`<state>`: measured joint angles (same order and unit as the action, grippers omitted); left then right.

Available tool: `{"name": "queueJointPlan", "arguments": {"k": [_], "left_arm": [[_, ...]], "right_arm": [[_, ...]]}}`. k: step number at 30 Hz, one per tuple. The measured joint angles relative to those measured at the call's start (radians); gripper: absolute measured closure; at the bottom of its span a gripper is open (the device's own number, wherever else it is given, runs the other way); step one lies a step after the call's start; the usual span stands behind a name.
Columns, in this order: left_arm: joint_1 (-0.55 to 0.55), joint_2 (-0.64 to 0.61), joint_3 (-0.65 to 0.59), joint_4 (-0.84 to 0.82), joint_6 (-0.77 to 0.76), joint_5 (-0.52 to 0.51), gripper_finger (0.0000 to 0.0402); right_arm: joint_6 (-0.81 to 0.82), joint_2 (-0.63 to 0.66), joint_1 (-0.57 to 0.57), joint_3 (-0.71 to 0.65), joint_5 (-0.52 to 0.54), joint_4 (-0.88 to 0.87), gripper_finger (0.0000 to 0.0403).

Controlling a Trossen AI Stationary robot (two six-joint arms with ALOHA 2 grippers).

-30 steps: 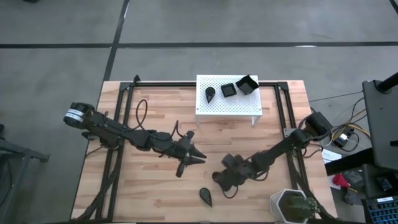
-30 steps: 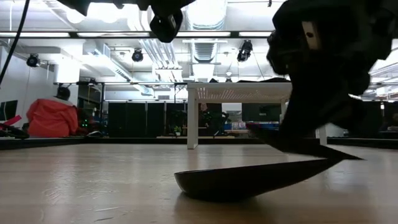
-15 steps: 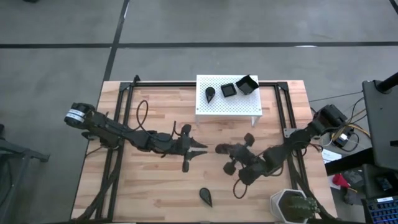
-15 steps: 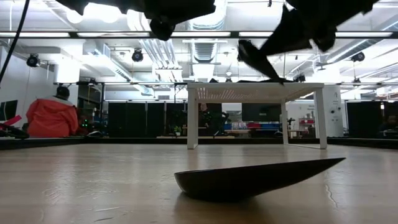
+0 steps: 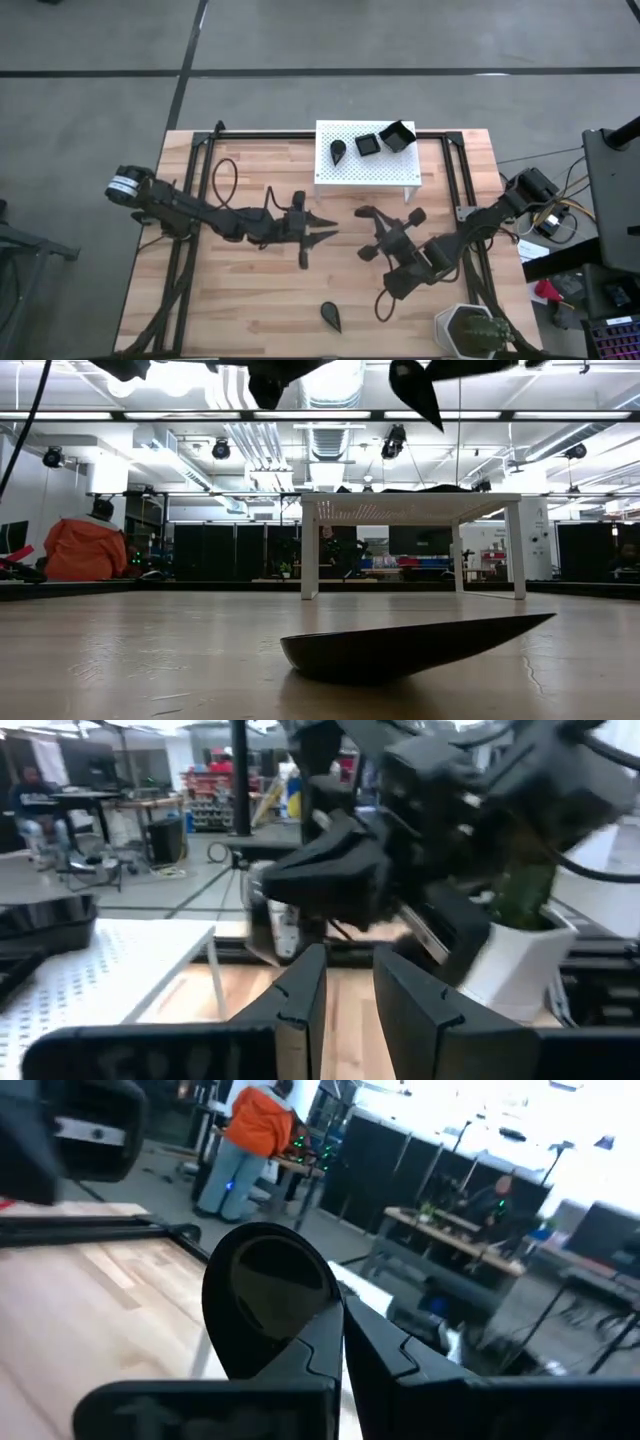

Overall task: Pick & Place Mini shaped plates
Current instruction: Stack the drop shaped plate on top of the drop shaped plate on the shelf

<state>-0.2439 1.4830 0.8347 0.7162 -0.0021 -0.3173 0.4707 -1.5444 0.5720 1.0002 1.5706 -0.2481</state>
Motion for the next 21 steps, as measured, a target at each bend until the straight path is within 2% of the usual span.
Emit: {"name": "queueJointPlan", "arguments": {"k": [6, 9, 15, 21], "left_arm": [[0.036, 0.0, 0.026, 0.027, 0.013, -0.081, 0.0319], [0.042, 0.0, 0.042, -0.016, 0.029, -0.087, 0.0319], [0.042, 0.0, 0.045, -0.027, -0.063, -0.111, 0.0319], [0.041, 0.001, 0.063, -0.023, -0.044, -0.111, 0.0319]], "right_arm": [[-0.143, -0.018, -0.018, 0.07, 0.001, -0.001, 0.0394], [-0.177, -0.028, -0.022, 0.103, 0.001, -0.003, 0.0394], [-0.255, -0.028, -0.024, 0.186, 0.0, -0.002, 0.0394], [-0.322, -0.047, -0.06, 0.243, 0.002, -0.001, 0.0394]]}}
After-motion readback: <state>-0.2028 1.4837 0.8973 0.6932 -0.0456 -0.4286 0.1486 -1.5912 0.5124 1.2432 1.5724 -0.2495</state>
